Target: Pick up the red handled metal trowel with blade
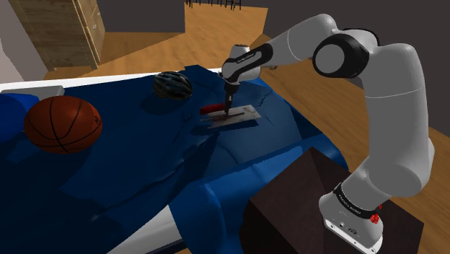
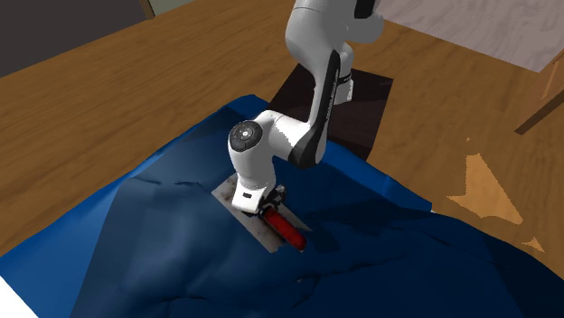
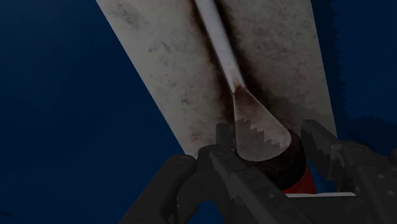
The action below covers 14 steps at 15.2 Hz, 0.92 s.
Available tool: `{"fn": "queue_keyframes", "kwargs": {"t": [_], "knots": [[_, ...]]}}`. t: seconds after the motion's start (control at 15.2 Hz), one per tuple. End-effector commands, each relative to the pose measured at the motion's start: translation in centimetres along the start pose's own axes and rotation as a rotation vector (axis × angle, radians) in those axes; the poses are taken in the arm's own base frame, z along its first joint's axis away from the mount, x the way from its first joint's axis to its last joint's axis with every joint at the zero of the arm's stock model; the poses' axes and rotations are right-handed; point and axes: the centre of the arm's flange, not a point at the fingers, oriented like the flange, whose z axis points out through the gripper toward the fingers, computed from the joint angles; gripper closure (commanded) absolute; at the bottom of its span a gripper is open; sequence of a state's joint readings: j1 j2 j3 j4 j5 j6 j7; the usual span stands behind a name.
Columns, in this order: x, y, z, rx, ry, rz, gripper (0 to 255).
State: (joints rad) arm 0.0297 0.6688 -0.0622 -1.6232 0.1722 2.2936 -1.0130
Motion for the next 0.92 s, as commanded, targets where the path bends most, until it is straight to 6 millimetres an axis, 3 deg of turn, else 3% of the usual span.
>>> {"fn": "queue_keyframes", "kwargs": {"t": [0.0,0.73,0.86], "knots": [[0.0,0.0,-1.1,-0.001,0.001,0.0,255],[0.5,-0.3,-6.9,-0.001,0.001,0.0,255],[0.5,-0.3,-7.0,-0.001,0.001,0.0,255]]}}
